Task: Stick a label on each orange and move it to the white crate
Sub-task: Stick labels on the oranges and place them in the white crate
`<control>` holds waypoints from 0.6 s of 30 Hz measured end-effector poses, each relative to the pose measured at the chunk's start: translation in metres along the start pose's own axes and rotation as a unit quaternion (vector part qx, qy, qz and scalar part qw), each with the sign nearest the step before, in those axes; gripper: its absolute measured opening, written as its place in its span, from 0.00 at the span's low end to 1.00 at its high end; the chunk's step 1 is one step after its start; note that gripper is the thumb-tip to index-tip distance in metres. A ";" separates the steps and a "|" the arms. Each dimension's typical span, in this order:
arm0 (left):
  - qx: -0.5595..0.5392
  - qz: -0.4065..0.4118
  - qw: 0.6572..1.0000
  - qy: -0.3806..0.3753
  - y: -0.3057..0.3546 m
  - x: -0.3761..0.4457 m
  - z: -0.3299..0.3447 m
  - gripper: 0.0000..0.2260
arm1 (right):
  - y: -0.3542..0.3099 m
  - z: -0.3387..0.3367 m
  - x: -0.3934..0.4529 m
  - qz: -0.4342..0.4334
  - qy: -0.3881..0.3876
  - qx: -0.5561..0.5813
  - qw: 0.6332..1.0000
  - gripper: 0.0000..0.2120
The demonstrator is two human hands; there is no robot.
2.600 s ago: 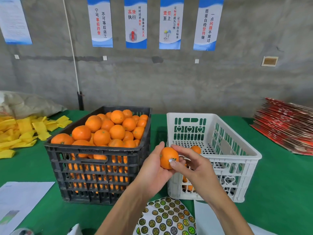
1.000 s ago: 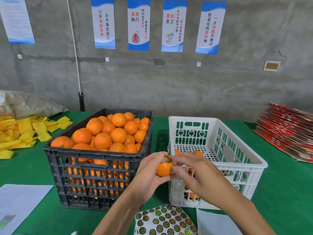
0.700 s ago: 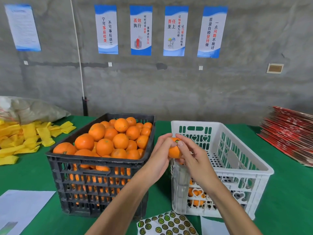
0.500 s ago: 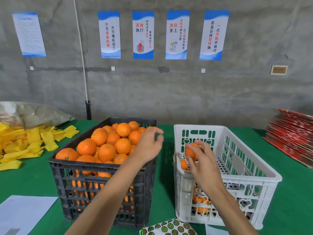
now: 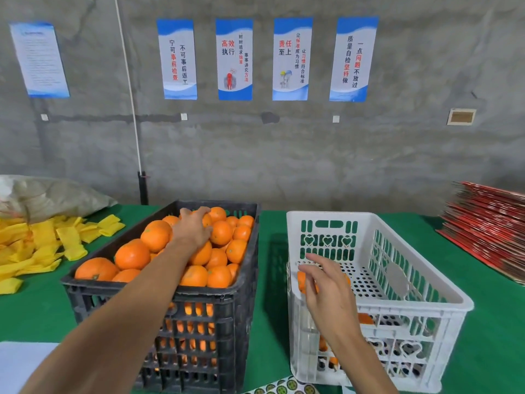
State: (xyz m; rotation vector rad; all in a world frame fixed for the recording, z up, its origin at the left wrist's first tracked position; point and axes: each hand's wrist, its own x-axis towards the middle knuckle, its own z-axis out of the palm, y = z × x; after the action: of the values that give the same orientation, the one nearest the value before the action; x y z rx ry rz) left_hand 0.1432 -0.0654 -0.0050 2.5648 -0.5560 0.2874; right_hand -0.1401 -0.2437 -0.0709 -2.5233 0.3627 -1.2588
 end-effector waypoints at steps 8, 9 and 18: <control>-0.232 0.226 0.928 0.186 0.042 -0.116 -0.023 0.31 | -0.040 0.008 -0.010 -0.065 0.027 0.129 0.989 0.17; -0.248 0.246 0.912 0.216 0.043 -0.141 -0.017 0.32 | -0.045 0.009 -0.014 -0.063 0.035 0.134 0.988 0.17; -0.328 0.252 0.897 0.156 -0.016 -0.293 0.099 0.31 | -0.011 0.033 -0.127 0.074 -0.176 0.162 0.968 0.12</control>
State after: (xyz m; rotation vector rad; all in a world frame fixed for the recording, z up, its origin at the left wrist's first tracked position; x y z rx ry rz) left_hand -0.1024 -0.0060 -0.1837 1.6544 -0.9900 0.5639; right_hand -0.1870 -0.1835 -0.1788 -2.3247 0.2342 -0.7265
